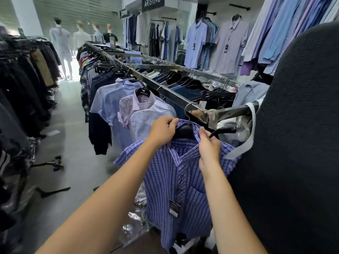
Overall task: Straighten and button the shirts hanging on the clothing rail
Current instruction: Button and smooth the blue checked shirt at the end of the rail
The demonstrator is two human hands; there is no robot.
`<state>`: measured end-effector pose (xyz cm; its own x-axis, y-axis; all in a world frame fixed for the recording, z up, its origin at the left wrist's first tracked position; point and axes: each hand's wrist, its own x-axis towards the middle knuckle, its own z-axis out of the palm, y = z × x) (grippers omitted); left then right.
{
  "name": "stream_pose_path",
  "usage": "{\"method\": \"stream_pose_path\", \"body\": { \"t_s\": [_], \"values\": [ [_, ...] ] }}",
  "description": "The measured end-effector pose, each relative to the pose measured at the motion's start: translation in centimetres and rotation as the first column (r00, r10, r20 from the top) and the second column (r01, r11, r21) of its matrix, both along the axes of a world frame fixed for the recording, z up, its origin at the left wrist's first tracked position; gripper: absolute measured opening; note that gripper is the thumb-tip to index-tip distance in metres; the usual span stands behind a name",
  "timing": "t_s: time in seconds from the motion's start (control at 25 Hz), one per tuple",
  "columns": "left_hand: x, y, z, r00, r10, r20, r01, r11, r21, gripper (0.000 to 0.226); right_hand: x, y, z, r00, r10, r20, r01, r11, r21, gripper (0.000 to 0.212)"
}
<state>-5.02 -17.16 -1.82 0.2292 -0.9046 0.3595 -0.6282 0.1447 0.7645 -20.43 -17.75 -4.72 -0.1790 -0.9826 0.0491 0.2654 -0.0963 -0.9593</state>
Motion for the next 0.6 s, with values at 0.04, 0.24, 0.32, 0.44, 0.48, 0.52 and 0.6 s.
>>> {"method": "stream_pose_path", "body": {
  "t_s": [0.04, 0.24, 0.32, 0.44, 0.48, 0.52, 0.6],
  "values": [
    [0.4, -0.4, 0.4, 0.996, -0.054, -0.072, 0.058, 0.996, 0.065, 0.045, 0.0, -0.2, 0.0, 1.000, 0.017, 0.020, -0.018, 1.000, 0.023, 0.012],
    [1.9, -2.1, 2.2, 0.924, -0.021, -0.383, 0.154, 0.935, 0.319, 0.042, 0.6, -1.2, -0.7, 0.988, 0.071, 0.140, -0.089, 0.988, 0.124, 0.041],
    [2.2, -2.4, 2.8, 0.905, 0.026, -0.425, 0.163, 0.900, 0.404, 0.047, 0.7, -1.3, -1.0, 0.975, 0.105, 0.196, -0.142, 0.972, 0.188, 0.063],
    [2.5, -2.2, 3.4, 0.902, -0.015, -0.431, 0.230, 0.863, 0.450, 0.040, 0.5, 0.0, -0.4, 0.932, 0.181, 0.314, -0.256, 0.942, 0.218, 0.051],
    [2.6, -2.0, 3.4, 0.924, -0.029, -0.381, 0.212, 0.869, 0.447, 0.036, 0.3, 0.4, -0.3, 0.926, 0.202, 0.317, -0.272, 0.942, 0.194, 0.045],
    [2.6, -1.7, 3.3, 0.953, -0.025, -0.302, 0.159, 0.890, 0.428, 0.035, 0.0, 0.6, -0.5, 0.930, 0.209, 0.301, -0.268, 0.949, 0.169, 0.040],
    [2.4, -0.1, 2.8, 0.989, 0.038, -0.144, 0.007, 0.954, 0.301, 0.040, -0.7, 1.4, -0.7, 0.959, 0.203, 0.200, -0.228, 0.967, 0.114, 0.028]
  ]
}}
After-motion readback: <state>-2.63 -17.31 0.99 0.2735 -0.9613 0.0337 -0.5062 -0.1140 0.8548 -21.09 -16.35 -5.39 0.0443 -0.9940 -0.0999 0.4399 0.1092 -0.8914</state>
